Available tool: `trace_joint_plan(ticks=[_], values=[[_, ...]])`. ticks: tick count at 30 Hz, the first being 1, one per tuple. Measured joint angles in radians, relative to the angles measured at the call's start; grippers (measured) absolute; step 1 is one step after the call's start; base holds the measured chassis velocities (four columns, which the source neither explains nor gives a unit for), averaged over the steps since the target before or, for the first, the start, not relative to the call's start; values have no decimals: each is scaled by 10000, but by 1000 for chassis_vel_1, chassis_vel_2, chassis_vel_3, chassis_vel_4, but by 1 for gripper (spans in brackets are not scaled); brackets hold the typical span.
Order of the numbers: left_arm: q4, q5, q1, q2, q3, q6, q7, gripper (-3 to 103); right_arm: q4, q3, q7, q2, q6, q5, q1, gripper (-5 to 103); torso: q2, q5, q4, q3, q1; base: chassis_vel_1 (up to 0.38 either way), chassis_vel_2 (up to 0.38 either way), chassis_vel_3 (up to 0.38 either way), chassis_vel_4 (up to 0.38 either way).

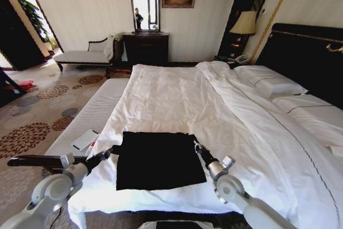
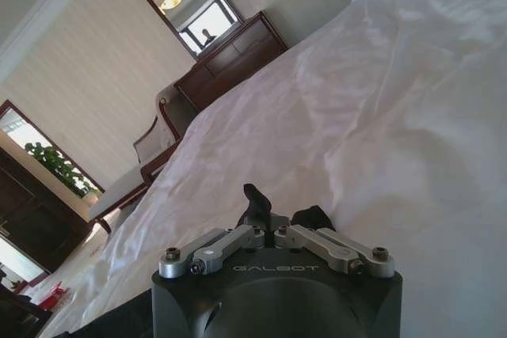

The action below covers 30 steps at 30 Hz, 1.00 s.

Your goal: Fold the clothes on the bed.

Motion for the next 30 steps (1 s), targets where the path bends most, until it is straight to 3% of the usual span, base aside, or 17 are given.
trace_joint_plan(ticks=[7, 13, 30], values=[[-253, 397, 777, 254, -4, 425, 115, 0, 48, -274, 255, -283, 33, 18, -248, 1, 0, 0, -1, 0, 0, 0, 0, 0, 0], [-412, 828, 1424, 439, -127, 416, 376, 0, 85, -283, 347, -342, 151, -101, -548, 1, 0, 1, 1, 0, 0, 0, 0, 0, 0], [-737, 1411, 1817, 251, -300, 303, 604, 0, -21, -140, 791, -146, 248, -939, -945, -2, 0, 0, 0, 0, 0, 0, 0, 0, 0]])
